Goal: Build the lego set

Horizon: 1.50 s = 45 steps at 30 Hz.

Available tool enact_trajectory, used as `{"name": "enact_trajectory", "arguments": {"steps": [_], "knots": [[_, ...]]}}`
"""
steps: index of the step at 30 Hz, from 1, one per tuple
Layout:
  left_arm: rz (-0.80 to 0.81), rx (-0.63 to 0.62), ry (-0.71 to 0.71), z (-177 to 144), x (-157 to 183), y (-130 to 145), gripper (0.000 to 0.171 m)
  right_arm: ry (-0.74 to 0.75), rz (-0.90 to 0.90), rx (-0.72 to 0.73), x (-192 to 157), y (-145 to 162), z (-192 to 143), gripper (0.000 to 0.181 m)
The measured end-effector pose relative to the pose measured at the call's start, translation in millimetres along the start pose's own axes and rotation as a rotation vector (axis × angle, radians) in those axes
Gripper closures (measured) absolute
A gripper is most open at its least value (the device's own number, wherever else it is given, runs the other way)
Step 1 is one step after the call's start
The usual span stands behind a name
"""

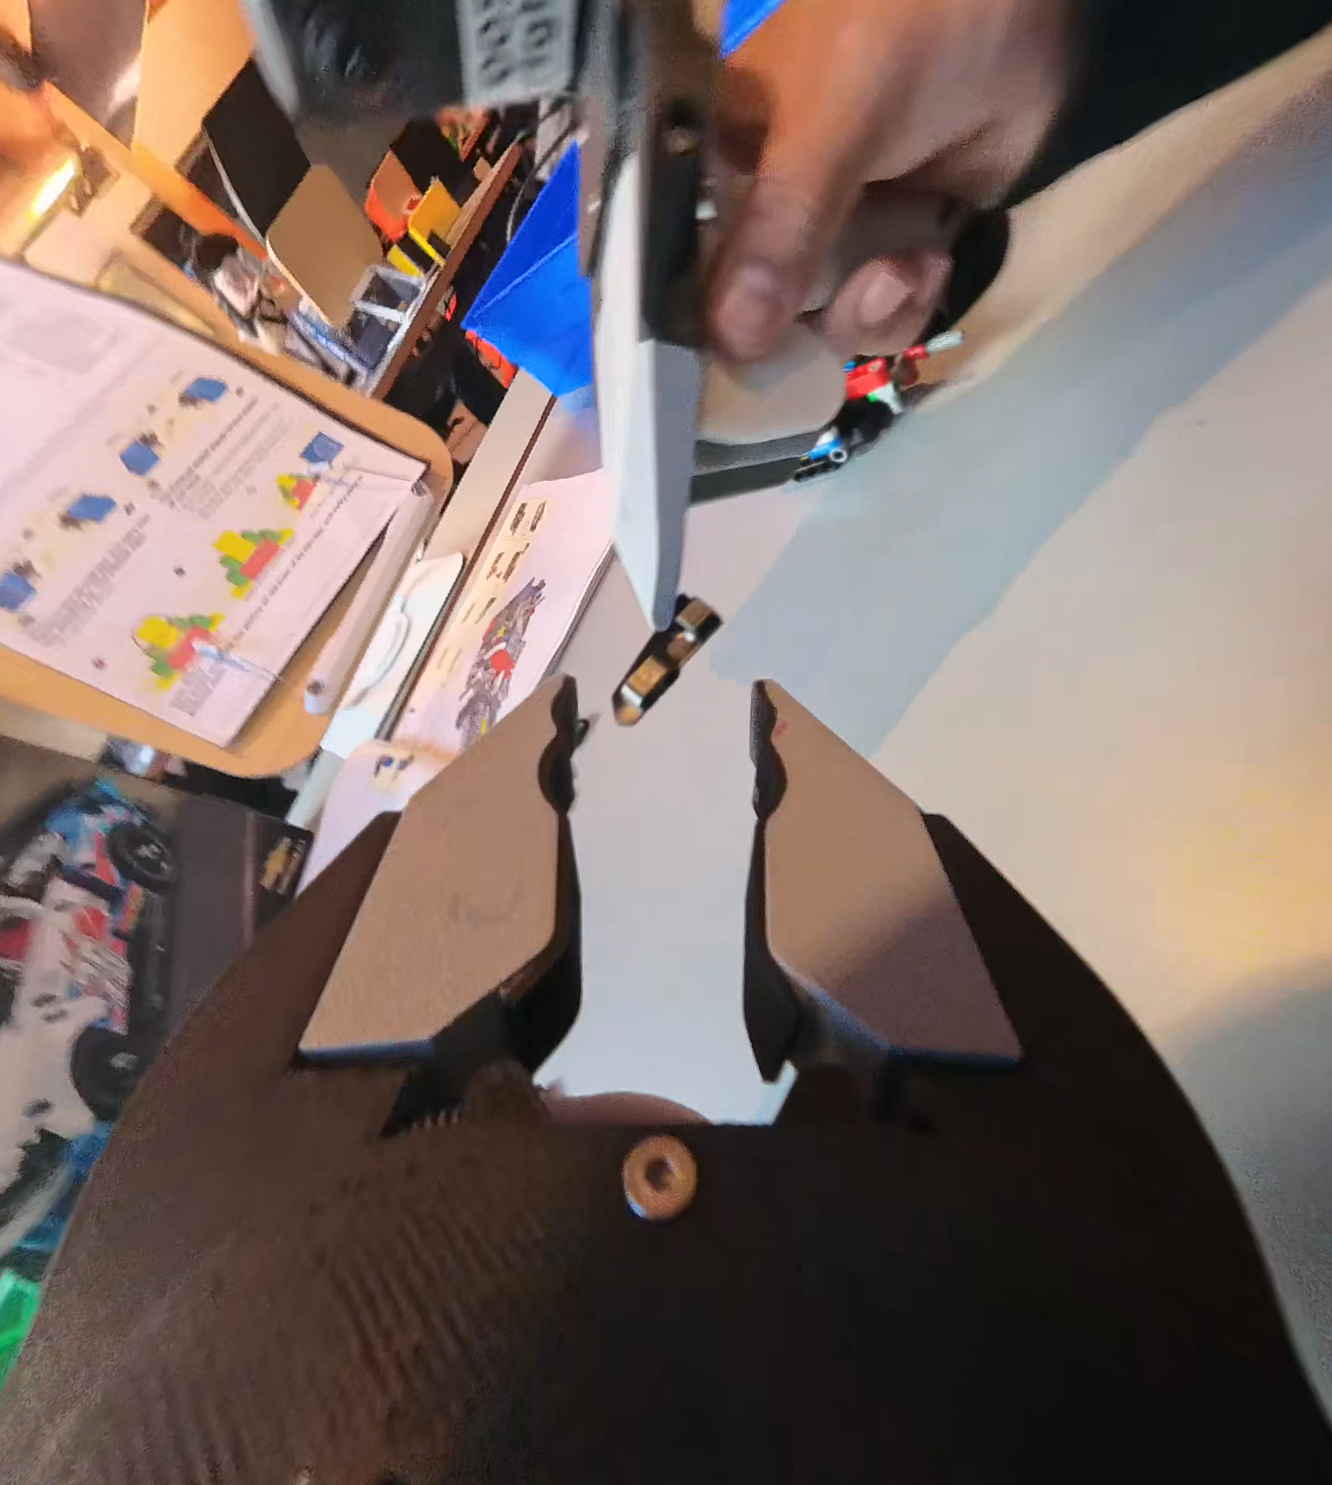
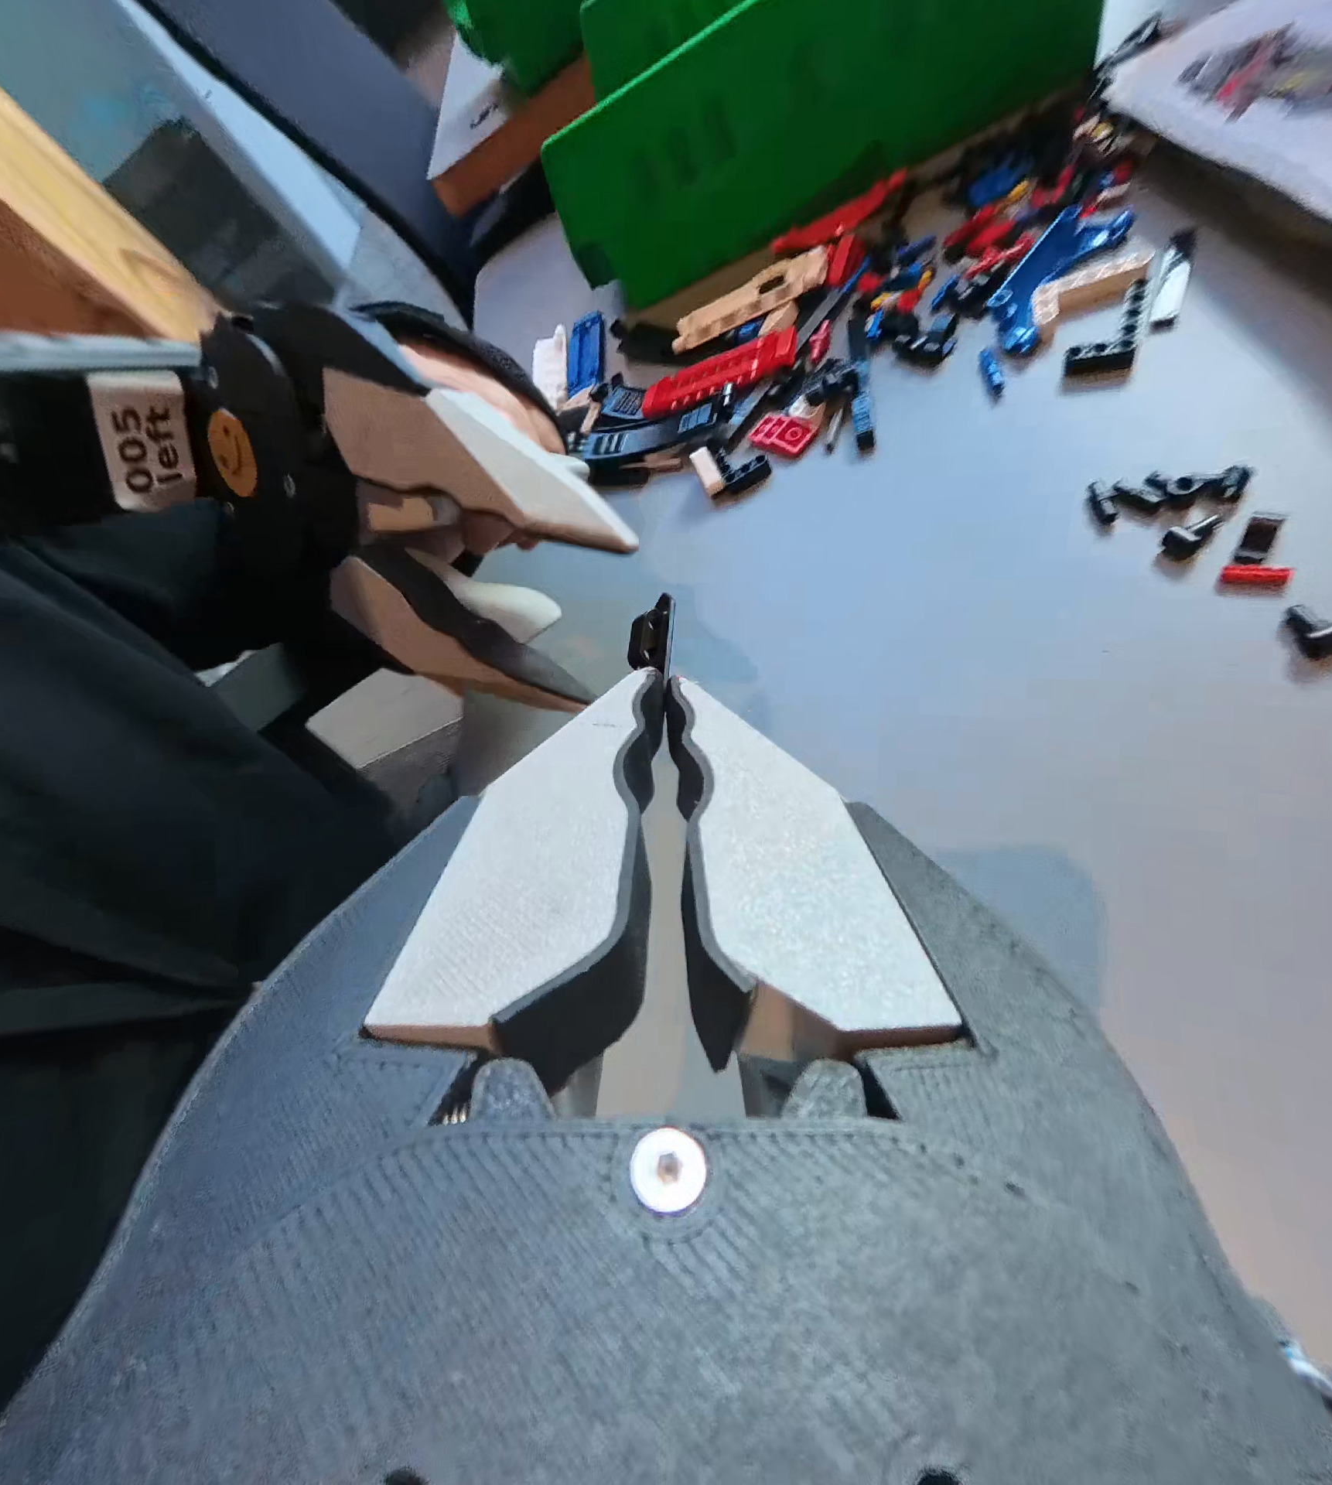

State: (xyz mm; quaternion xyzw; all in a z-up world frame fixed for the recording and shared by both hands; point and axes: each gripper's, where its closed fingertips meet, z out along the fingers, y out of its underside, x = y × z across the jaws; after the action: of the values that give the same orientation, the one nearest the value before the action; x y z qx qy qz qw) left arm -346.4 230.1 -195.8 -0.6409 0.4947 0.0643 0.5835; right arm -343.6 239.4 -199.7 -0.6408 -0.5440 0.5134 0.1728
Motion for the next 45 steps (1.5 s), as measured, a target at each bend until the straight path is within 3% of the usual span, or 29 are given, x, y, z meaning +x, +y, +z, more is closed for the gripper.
{"name": "enact_trajectory", "arguments": {"steps": [5, 7, 11, 15, 18, 21, 28, 33, 36, 38, 41, 45], "knots": [[0.115, -0.038, -0.004, 8, 4, 8, 0.138, -0.124, 0.076, -0.108, -8, 4, 9, 0.181], [0.108, -0.054, 0.006, 10, 4, 14, 0.140, -0.123, 0.064, -0.149, -8, 8, 15, 0.181], [0.041, -0.026, 0.077, 8, 13, 17, 0.160, -0.108, 0.049, -0.184, -5, 9, 24, 0.181], [-0.069, -0.041, 0.096, 11, 11, 29, 0.159, -0.071, 0.016, -0.215, 3, 8, 31, 0.181], [-0.127, -0.091, 0.096, 14, 7, 45, 0.144, -0.109, 0.017, -0.227, -1, 7, 34, 0.181], [-0.144, -0.047, 0.138, 9, 11, 40, 0.160, -0.108, 0.017, -0.229, 1, 6, 37, 0.181], [-0.118, -0.069, 0.148, 10, 17, 50, 0.162, -0.080, 0.014, -0.271, 11, 11, 46, 0.181], [-0.232, -0.074, 0.188, 13, 18, 56, 0.163, -0.056, -0.013, -0.303, 18, 11, 48, 0.181], [-0.296, -0.110, 0.147, 15, 6, 67, 0.163, 0.040, -0.107, -0.308, 40, -5, 35, 0.178], [-0.343, -0.116, 0.115, 16, -4, 71, 0.163, 0.182, -0.178, -0.316, 75, -20, 24, 0.177], [-0.356, -0.161, 0.078, 17, -11, 81, 0.163, 0.344, -0.297, -0.442, 129, -27, 16, 0.171], [-0.334, -0.183, 0.084, 18, -7, 84, 0.162, 0.342, -0.492, -0.638, 166, -20, 25, 0.162]]}}
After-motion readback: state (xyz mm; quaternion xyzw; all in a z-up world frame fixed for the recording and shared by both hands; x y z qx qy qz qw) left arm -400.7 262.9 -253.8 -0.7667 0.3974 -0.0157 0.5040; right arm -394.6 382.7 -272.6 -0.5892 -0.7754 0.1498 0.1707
